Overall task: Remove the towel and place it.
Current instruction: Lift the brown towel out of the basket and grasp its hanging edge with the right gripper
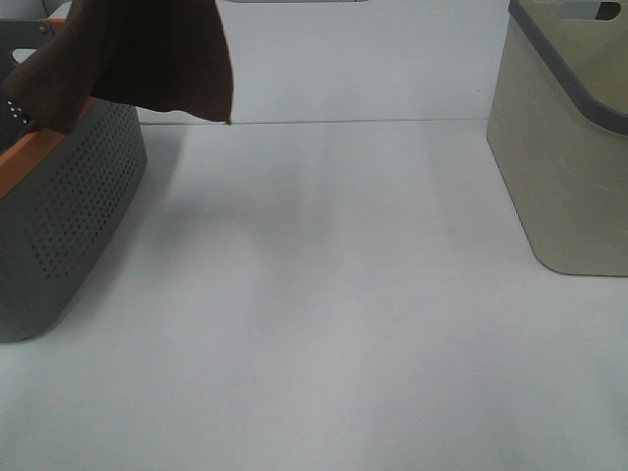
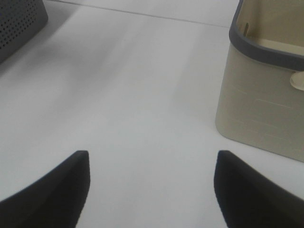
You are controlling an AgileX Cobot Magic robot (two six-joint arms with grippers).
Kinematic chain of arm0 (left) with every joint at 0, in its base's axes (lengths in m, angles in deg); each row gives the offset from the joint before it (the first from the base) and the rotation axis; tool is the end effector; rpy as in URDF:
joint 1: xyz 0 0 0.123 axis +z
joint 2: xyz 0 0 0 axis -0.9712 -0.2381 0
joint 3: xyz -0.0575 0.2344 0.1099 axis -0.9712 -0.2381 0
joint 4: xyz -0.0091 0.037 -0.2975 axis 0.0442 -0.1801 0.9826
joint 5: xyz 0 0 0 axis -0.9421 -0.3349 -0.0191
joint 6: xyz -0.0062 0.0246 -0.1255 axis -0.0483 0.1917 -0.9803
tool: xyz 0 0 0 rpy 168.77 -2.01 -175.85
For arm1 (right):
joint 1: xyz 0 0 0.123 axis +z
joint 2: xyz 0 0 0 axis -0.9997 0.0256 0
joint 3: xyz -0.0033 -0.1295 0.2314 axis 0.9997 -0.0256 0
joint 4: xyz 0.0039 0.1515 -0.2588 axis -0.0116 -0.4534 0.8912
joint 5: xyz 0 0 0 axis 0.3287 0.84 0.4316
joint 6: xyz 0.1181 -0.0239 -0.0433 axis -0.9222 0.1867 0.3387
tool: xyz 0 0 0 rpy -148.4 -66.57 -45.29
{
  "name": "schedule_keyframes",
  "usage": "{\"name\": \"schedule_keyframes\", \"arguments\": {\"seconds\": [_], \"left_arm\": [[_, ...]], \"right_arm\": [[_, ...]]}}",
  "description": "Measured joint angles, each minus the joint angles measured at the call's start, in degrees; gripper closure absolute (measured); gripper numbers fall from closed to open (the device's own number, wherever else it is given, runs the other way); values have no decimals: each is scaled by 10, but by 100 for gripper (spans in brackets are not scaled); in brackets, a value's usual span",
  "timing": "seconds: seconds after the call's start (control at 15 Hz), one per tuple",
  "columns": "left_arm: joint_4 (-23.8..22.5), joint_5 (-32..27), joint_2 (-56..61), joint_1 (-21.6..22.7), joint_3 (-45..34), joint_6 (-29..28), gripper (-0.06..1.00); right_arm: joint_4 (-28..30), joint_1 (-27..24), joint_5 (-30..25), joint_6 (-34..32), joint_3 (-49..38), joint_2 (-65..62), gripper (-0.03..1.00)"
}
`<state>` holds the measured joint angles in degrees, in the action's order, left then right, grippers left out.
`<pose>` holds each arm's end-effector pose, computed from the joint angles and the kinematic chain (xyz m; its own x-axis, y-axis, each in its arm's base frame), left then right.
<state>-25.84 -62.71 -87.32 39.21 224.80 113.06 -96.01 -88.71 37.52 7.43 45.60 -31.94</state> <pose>0.3732 -0.2325 0.5108 0.0348 0.8601 -0.5089 0.4886 0.4296 0.7594 0.1676 0.0323 0.2959 -0.3667 -0.0499 -0.9290 -0.2541 0.9660 0.0484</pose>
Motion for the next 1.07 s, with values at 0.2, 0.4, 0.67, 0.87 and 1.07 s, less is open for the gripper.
{"name": "schedule_keyframes", "arguments": {"seconds": [0.2, 0.4, 0.67, 0.87, 1.07], "left_arm": [[0, 33, -22, -13, 21, -10, 94], [11, 66, -44, -19, 59, -13, 94], [26, 58, -65, -19, 60, -13, 94], [27, 26, -82, -19, 60, -13, 94], [42, 10, -99, -19, 60, -14, 94]], "right_arm": [[-2, 0, 25, 13, 0, 20, 24], [-2, 0, 50, 29, 0, 56, 24], [-8, 0, 76, 44, 0, 75, 24], [-21, 0, 81, 60, 0, 82, 24], [-53, 0, 88, 86, 0, 95, 24]]}}
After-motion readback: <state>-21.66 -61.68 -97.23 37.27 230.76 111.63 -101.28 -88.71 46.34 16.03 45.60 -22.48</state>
